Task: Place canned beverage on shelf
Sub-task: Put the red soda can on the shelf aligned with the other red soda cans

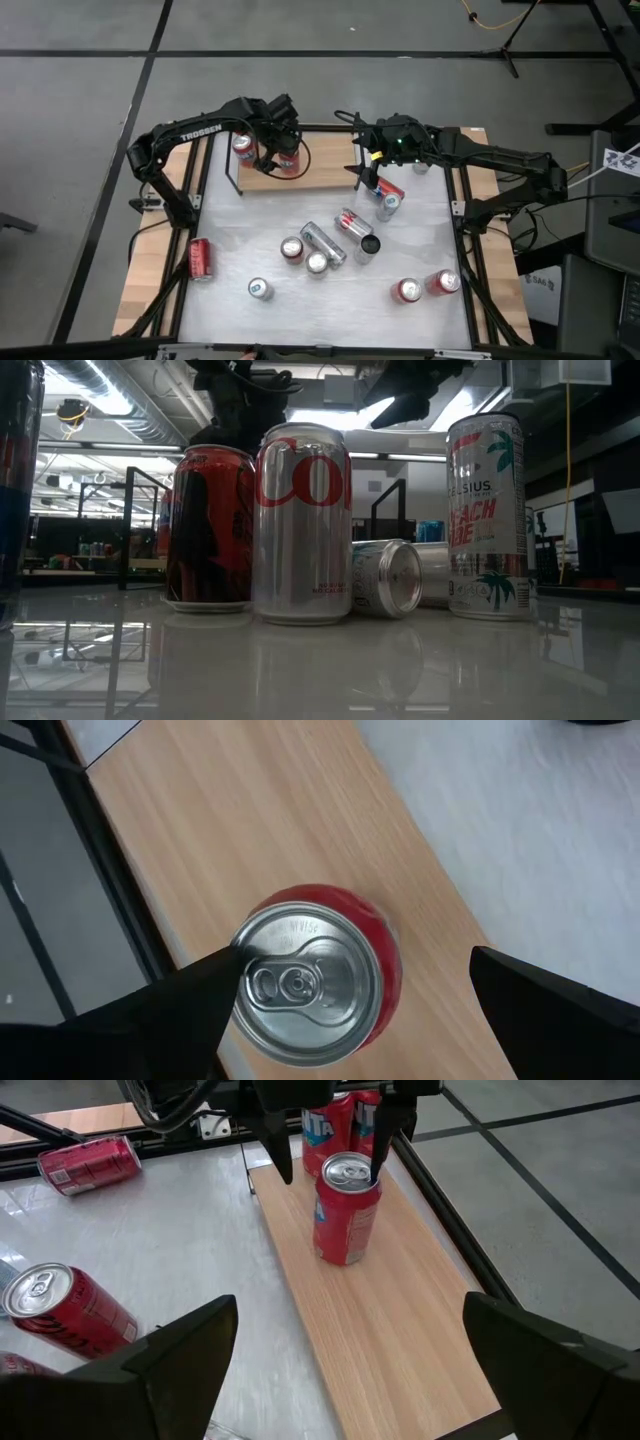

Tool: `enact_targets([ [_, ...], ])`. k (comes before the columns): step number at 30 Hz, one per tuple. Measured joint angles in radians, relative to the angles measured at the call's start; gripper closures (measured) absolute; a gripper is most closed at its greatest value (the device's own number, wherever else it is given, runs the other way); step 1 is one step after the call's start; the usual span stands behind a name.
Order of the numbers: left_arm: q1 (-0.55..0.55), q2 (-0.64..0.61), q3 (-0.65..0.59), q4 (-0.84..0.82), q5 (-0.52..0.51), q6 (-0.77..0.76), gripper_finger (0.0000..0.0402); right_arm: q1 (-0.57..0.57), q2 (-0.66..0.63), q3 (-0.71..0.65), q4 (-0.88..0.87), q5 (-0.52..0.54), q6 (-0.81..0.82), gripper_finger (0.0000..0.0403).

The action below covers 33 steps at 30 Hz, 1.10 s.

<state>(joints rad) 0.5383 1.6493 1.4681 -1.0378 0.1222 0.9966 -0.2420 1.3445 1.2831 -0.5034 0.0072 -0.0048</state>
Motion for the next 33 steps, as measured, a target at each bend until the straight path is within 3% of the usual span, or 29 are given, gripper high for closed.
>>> enact_targets([
  [33, -0.014, 0.000, 0.063, 0.006, -0.008, 0.001, 0.0017, 0.000, 0.000, 0.000, 0.000, 0.000, 0.000, 0.0024],
])
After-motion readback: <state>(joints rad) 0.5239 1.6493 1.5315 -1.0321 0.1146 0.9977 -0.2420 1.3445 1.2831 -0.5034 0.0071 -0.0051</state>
